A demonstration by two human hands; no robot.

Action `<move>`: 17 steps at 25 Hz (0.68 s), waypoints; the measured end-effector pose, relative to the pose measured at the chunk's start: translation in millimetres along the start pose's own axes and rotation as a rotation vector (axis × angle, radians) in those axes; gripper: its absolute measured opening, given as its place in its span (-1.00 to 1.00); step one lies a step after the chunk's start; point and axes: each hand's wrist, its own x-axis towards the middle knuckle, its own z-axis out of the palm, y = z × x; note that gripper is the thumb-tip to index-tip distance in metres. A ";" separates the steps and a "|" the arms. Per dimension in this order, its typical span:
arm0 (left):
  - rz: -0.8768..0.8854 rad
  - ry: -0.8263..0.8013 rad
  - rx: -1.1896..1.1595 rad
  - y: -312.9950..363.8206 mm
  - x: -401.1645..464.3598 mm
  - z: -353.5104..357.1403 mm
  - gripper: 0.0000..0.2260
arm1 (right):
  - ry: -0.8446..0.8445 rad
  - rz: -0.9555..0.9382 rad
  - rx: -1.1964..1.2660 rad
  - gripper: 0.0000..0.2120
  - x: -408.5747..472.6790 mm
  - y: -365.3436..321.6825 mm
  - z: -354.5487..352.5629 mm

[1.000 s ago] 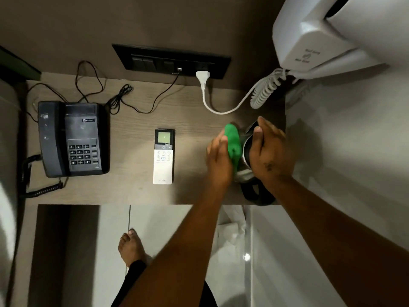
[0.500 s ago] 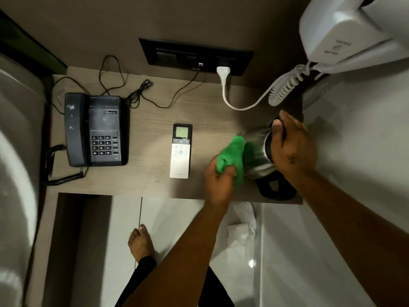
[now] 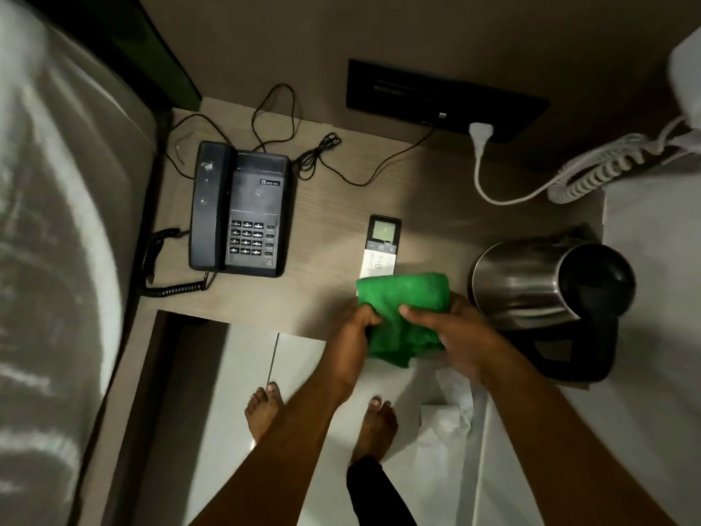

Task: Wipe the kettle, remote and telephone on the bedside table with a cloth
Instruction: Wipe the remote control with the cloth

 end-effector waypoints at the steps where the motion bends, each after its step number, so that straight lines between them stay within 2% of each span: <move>1: 0.135 0.142 0.140 -5.0 6.9 -7.2 -0.76 | 0.161 -0.091 -0.156 -0.79 14.0 -10.0 1.5; 3: 0.423 0.405 0.650 -16.9 19.4 -19.0 -0.70 | 0.455 -0.399 -0.459 -0.76 41.3 -37.0 7.5; 4: 0.477 0.443 0.900 -22.4 24.1 -20.2 -0.62 | 0.564 -0.560 -0.591 -0.69 52.6 -50.1 12.7; 5: 0.458 0.441 1.058 -26.9 28.7 -18.6 -0.51 | 0.618 -0.683 -0.703 -0.59 64.9 -58.2 17.5; 6: 0.413 0.431 1.121 -31.7 34.2 -15.8 -0.39 | 0.628 -0.747 -0.813 -0.50 76.6 -60.6 22.5; 8: 0.349 0.414 1.077 -38.1 44.2 -9.4 -0.29 | 0.559 -0.700 -1.045 -0.40 93.6 -52.1 33.5; 10: 0.352 0.407 0.985 -42.0 50.7 -5.8 -0.38 | 0.497 -0.610 -1.223 -0.36 102.1 -27.5 42.3; 17: 0.446 0.438 0.965 -54.5 51.0 -7.1 -0.57 | 0.412 -0.662 -1.370 -0.37 74.8 35.7 39.6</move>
